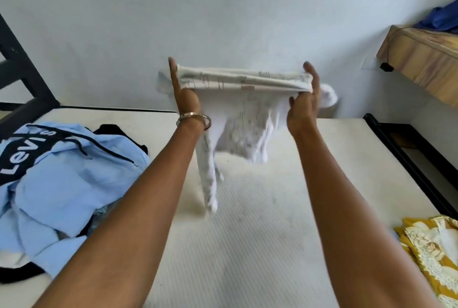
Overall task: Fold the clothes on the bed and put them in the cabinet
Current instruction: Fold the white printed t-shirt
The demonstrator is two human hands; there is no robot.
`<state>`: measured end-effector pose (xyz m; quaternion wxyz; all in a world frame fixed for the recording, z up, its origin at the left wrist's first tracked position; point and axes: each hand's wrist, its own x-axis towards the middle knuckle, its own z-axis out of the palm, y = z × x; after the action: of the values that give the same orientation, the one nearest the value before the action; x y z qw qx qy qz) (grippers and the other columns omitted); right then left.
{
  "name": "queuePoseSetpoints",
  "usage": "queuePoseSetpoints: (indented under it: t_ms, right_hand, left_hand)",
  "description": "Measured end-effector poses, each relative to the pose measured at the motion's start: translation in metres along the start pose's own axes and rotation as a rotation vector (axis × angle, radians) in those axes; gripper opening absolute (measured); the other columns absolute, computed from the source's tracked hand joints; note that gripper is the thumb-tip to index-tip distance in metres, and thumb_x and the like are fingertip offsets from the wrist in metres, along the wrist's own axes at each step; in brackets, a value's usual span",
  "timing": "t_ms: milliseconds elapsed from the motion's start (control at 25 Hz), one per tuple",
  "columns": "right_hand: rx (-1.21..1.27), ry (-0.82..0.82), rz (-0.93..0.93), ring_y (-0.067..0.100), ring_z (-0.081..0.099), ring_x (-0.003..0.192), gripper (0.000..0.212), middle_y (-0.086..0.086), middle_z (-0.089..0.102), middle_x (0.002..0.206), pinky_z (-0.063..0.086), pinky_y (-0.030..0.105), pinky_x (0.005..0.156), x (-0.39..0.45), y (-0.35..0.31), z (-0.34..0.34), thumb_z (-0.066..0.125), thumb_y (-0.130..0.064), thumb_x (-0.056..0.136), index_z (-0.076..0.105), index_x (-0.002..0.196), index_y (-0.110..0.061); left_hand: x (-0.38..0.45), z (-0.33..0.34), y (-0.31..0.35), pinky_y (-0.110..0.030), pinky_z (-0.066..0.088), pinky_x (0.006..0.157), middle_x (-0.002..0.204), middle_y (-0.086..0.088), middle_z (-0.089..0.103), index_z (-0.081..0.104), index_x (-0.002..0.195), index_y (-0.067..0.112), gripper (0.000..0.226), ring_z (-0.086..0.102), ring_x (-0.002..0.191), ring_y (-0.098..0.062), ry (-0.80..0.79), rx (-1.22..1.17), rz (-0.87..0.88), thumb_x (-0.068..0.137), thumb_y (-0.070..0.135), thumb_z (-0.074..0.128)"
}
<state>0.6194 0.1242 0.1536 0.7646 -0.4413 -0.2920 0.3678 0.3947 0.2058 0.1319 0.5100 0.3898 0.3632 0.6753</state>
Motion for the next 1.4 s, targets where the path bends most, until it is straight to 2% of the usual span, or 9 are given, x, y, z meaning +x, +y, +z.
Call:
queuePoseSetpoints:
  t_ms: [120,240,440,600,760,1040,1200,1280,1400]
  right_hand:
    - [-0.043,0.028,-0.147,0.002,0.058,0.109,0.037,-0.014,0.061,0.118,0.046,0.04,0.099,0.018,-0.032,-0.016,0.033,-0.016,0.1,0.064,0.111,-0.033]
    - [-0.204,0.087,-0.249,0.01,0.059,0.107,0.038,-0.011,0.064,0.119,0.047,0.04,0.101,0.007,-0.027,-0.052,0.032,-0.014,0.102,0.066,0.111,-0.029]
    - [-0.875,0.016,-0.272,0.039,0.046,0.118,0.063,0.019,0.057,0.13,0.033,0.027,0.098,-0.083,0.066,-0.144,0.032,0.002,0.071,0.064,0.122,-0.015]
    - [-1.389,-0.091,0.311,0.044,0.029,0.135,0.054,0.016,0.037,0.152,0.029,0.054,0.105,-0.187,0.138,-0.218,0.033,-0.012,0.089,0.049,0.139,-0.028]
    - [-1.822,-0.298,0.815,0.046,0.021,0.141,0.046,0.02,0.031,0.154,0.022,0.06,0.111,-0.249,0.165,-0.247,0.036,-0.023,0.097,0.043,0.142,-0.031]
    - [-2.175,-0.345,0.591,0.057,-0.003,0.142,0.045,0.029,-0.003,0.16,0.024,0.062,0.109,-0.252,0.159,-0.251,0.038,-0.014,0.101,0.044,0.143,-0.028]
    - [-2.167,-0.898,0.276,0.031,0.017,0.148,0.028,0.008,0.034,0.154,0.018,0.054,0.112,-0.238,0.15,-0.273,0.047,-0.015,0.092,0.062,0.115,-0.02]
    - [-2.283,-0.956,0.285,0.024,0.043,0.13,0.019,0.002,0.061,0.122,0.022,0.05,0.107,-0.23,0.137,-0.275,0.048,-0.021,0.09,0.063,0.101,-0.021]
    - [-2.57,-0.759,0.554,0.025,0.063,0.086,0.019,-0.005,0.069,0.093,0.028,0.051,0.087,-0.223,0.124,-0.27,0.051,-0.021,0.085,0.066,0.096,-0.026]
  left_hand:
    - [-0.017,0.007,0.037,-0.058,0.001,0.118,0.144,0.012,0.043,0.025,0.148,0.031,0.059,0.036,0.138,-0.014,-0.128,0.761,0.657,0.091,0.033,0.038]
    - [-0.051,-0.034,0.031,-0.069,-0.01,0.103,0.108,0.002,0.07,0.037,0.144,0.039,0.064,0.048,0.127,-0.032,0.0,1.37,0.855,0.081,0.037,0.049]
    - [-0.134,-0.129,-0.05,-0.076,0.031,0.094,0.115,-0.022,0.065,0.061,0.12,0.011,0.051,0.056,0.114,-0.039,-0.225,1.664,0.476,0.082,0.044,0.05]
    - [-0.249,-0.195,-0.115,-0.077,-0.01,0.102,0.142,-0.001,0.05,0.048,0.138,0.033,0.056,0.04,0.135,-0.029,-0.48,1.904,-0.129,0.085,0.047,0.037]
    - [-0.32,-0.224,-0.148,-0.073,-0.024,0.098,0.156,-0.008,0.029,0.033,0.143,0.044,0.055,0.003,0.147,-0.035,-0.409,2.058,-0.687,0.09,0.039,0.023]
    - [-0.309,-0.205,-0.139,-0.065,-0.032,0.097,0.151,-0.02,-0.032,0.063,0.125,0.021,0.036,-0.044,0.132,-0.035,-0.781,2.584,-0.153,0.097,0.02,0.04]
    - [-0.294,-0.211,-0.147,-0.06,-0.026,0.106,0.157,-0.013,0.024,0.056,0.132,0.017,0.04,0.006,0.149,-0.031,-1.404,2.608,-0.059,0.101,0.018,0.031]
    - [-0.284,-0.205,-0.138,-0.059,-0.019,0.112,0.137,-0.003,0.055,0.061,0.125,0.02,0.038,0.042,0.134,-0.026,-1.446,2.533,-0.184,0.097,0.013,0.035]
    - [-0.278,-0.202,-0.129,-0.054,0.032,0.109,0.135,-0.002,0.053,0.053,0.133,0.019,0.046,0.052,0.123,-0.024,-1.321,2.431,-0.519,0.088,0.029,0.059]
